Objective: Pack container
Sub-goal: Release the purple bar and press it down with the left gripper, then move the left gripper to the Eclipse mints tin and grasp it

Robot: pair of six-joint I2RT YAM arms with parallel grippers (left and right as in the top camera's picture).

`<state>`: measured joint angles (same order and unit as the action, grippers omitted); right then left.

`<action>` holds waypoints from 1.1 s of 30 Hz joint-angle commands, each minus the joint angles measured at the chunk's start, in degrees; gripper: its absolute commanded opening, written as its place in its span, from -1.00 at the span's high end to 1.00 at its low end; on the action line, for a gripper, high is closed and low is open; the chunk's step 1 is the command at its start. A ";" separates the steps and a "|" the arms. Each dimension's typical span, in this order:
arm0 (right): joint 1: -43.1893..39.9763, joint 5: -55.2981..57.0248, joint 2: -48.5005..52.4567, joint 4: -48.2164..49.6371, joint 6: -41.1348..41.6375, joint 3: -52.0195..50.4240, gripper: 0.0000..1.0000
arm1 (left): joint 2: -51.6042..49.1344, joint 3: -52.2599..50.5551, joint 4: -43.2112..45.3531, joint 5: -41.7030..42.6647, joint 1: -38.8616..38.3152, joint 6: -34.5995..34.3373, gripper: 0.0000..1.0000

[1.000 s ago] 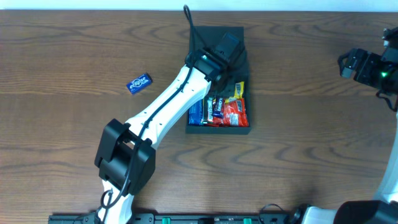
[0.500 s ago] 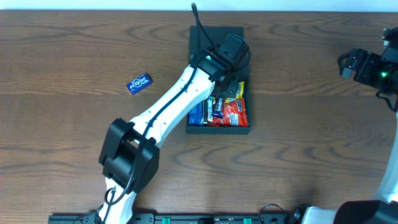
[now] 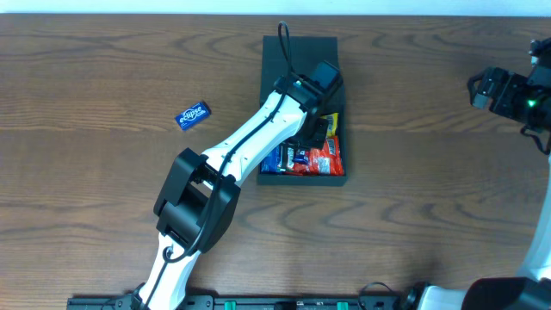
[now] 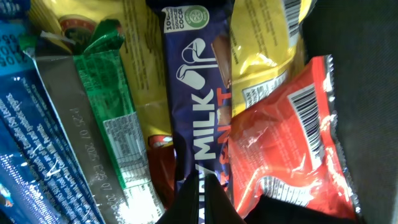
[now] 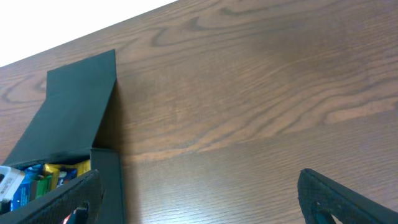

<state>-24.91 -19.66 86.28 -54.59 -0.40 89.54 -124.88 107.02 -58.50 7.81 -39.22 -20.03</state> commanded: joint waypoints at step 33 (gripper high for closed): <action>-0.39 -0.33 -0.98 -0.68 0.83 0.44 -0.99 | 9.73 8.72 -4.22 -4.33 26.08 42.18 -0.76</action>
<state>-24.91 -19.66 86.26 -55.09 -0.40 89.54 -114.15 116.57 -62.04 -4.36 -15.84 8.16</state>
